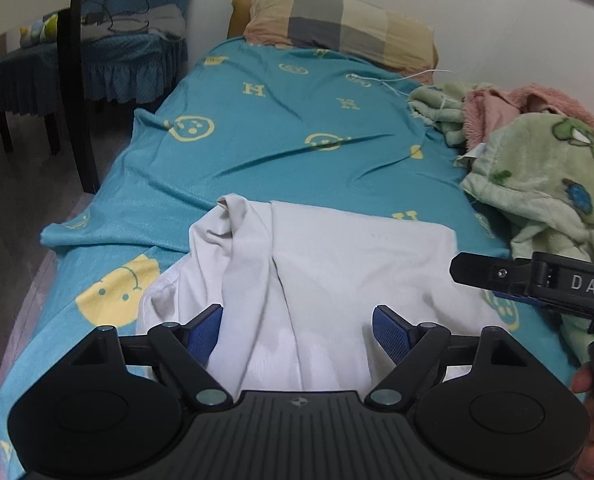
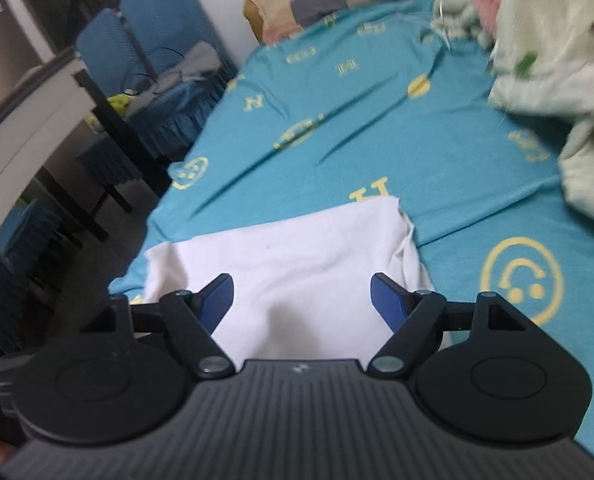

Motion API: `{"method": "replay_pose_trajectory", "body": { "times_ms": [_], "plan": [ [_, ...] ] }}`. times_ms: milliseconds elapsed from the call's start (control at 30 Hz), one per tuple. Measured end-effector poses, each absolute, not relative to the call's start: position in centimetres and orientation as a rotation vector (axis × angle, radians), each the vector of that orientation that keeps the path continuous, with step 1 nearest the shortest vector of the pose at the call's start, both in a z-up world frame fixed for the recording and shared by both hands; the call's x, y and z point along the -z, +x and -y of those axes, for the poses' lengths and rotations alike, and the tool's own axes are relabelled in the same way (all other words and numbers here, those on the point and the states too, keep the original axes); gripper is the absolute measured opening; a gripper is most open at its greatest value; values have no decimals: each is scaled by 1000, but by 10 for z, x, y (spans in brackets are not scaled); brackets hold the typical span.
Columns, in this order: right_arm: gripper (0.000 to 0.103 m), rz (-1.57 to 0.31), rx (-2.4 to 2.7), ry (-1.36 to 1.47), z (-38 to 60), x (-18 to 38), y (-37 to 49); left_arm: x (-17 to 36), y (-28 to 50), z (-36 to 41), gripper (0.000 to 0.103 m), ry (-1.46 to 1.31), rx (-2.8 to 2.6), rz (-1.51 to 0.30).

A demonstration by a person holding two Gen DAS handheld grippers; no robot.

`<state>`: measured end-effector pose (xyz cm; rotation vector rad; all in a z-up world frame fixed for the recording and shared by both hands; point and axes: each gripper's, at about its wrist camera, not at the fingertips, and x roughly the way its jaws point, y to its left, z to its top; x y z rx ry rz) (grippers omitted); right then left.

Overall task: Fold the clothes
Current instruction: 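Lower the shirt onto the bed and open both grippers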

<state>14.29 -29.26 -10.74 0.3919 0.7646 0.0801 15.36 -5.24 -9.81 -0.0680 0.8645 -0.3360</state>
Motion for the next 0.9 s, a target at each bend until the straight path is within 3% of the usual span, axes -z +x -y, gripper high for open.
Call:
{"method": "replay_pose_trajectory", "body": {
  "times_ms": [233, 533, 900],
  "plan": [
    [78, -749, -75, 376, 294, 93, 76, 83, 94, 53, 83, 22, 358, -790],
    [77, -840, -37, 282, 286, 117, 102, 105, 100, 54, 84, 50, 297, -869],
    [78, -900, -21, 447, 299, 135, 107, 105, 104, 32, 85, -150, 323, -941]
  ]
}}
